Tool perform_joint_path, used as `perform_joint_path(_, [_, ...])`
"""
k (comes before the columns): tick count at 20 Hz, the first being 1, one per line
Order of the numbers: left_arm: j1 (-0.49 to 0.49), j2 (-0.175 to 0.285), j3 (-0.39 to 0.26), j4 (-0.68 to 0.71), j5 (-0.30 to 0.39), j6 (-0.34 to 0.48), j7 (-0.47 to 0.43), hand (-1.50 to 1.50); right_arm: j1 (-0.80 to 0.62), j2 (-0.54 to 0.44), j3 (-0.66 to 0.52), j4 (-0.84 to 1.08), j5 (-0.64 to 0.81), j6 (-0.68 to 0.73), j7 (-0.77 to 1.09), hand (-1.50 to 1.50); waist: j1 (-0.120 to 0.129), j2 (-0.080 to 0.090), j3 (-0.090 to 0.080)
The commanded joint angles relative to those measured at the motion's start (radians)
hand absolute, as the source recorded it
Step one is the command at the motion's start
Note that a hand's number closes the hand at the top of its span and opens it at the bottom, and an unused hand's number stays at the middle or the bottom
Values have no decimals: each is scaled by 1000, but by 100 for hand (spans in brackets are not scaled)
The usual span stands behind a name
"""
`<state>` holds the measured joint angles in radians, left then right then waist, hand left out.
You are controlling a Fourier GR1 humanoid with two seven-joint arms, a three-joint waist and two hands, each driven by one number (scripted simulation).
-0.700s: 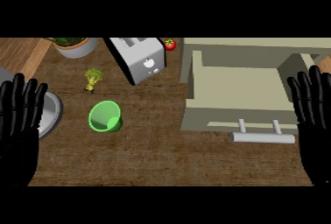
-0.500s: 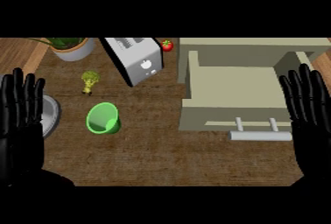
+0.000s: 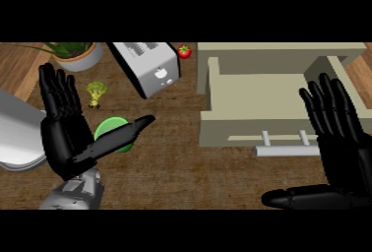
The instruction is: Pick up the cup, place it into the drawer and close the drawer
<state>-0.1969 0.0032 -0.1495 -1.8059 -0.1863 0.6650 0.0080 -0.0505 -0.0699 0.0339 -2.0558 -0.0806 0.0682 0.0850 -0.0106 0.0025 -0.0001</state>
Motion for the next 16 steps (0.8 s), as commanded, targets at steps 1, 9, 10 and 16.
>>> perform_joint_path(1, [-109, -3, -10, 93, -2, 90, 42, -150, 54, 12, 14, -34, 8, 0, 7, -150, 4, -3, 0])
perform_joint_path(9, [-115, -3, -39, 117, 40, 133, -2, -150, 30, -10, -36, -75, -49, 24, 65, -150, 6, -3, 0])
perform_joint_path(10, [-43, -3, -26, 118, 68, 117, -63, -150, -2, 7, -15, -50, -21, 3, 61, -150, 9, -3, 0])
perform_joint_path(16, [-121, -3, -75, 141, -14, 192, 67, -150, -68, -10, -53, 19, -41, 25, 44, -150, 9, -3, 0])
